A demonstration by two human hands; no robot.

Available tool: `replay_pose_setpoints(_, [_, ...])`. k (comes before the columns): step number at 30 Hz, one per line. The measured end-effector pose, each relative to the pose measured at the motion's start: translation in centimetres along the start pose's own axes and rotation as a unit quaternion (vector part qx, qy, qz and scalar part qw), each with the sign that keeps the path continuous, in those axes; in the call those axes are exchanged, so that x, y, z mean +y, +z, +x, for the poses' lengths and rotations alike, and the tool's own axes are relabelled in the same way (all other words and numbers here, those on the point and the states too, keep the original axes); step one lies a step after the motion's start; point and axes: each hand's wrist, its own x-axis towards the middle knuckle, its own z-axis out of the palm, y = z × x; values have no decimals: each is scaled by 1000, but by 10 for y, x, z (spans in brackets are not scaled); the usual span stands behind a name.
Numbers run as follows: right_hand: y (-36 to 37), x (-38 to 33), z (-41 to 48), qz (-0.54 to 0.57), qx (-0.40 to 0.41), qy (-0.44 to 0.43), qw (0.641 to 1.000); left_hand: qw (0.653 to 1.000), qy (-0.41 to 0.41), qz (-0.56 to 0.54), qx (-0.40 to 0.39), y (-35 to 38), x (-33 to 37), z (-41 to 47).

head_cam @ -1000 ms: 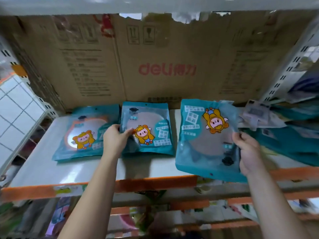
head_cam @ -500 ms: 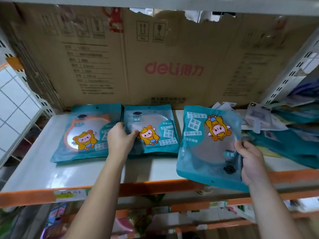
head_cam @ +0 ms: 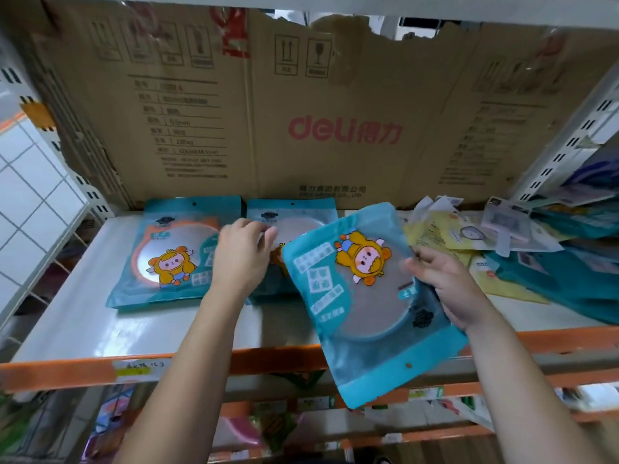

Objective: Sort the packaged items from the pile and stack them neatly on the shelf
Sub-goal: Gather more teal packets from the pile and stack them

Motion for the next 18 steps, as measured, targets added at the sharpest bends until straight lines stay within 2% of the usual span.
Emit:
replay_pose_setpoints(1, [6, -7, 4, -24, -28, 3, 999, 994, 6, -103, -40, -8, 7, -1])
replay_pose_setpoints(3, [18, -20, 13, -73, -76, 12, 994, 935, -13, -308, -178, -27, 22, -6])
replay_pose_setpoints(5, [29, -32, 20, -113, -120, 22, 986, 895, 2, -345, -282, -40, 29, -10])
replay_pose_setpoints(7, [38, -41, 26, -142, -145, 21, 979, 890, 17, -333, -312, -47, 28, -10])
replay_pose_setpoints(9, [46, -43, 33, -201, -114, -19, 973, 899, 10, -336, -281, -51, 23, -8])
replay_pose_setpoints(11, [50, -44, 42, -280, -23, -117, 953, 901, -4, -361, -241, -53, 17, -8])
replay_pose_setpoints(13, [50, -45, 48, -340, 69, -208, 915, 896, -24, -400, -191, -53, 12, -10])
replay_pose_setpoints(16, [46, -51, 49, -406, 206, -306, 836, 881, -61, -455, -110, -51, 7, -11])
replay_pose_setpoints(17, [43, -50, 50, -402, 245, -318, 823, 873, -73, -476, -81, -49, 6, -11])
replay_pose_setpoints(18, [40, -47, 52, -384, 272, -312, 825, 862, -88, -497, -49, -46, 6, -11])
